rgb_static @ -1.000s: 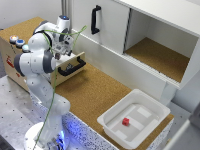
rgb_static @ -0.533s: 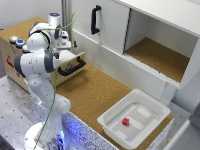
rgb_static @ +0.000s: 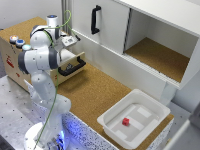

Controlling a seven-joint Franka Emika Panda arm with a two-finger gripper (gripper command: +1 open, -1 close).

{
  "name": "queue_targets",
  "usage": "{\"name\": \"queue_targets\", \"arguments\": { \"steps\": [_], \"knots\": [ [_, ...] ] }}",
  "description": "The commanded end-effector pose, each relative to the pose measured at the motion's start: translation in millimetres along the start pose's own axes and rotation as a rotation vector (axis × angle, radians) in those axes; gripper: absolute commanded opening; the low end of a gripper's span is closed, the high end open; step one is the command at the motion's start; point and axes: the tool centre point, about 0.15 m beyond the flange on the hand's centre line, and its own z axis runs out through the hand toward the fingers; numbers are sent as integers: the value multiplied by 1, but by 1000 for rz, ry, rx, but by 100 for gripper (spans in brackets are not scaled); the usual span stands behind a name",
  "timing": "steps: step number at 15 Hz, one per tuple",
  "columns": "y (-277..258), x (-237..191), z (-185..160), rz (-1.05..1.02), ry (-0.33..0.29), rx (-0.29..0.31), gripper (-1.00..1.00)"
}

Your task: Take the purple block and turn it left

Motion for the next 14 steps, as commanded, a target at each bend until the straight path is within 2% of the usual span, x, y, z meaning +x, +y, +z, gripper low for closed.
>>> {"name": "queue_targets", "arguments": {
  "steps": [1,4,14],
  "knots": [
    [3,-17,-66,-97,33,98,100],
    [-16,-20,-93,-118,3,134,100],
    [-16,-20,-93,-118,3,134,100]
  ]
}}
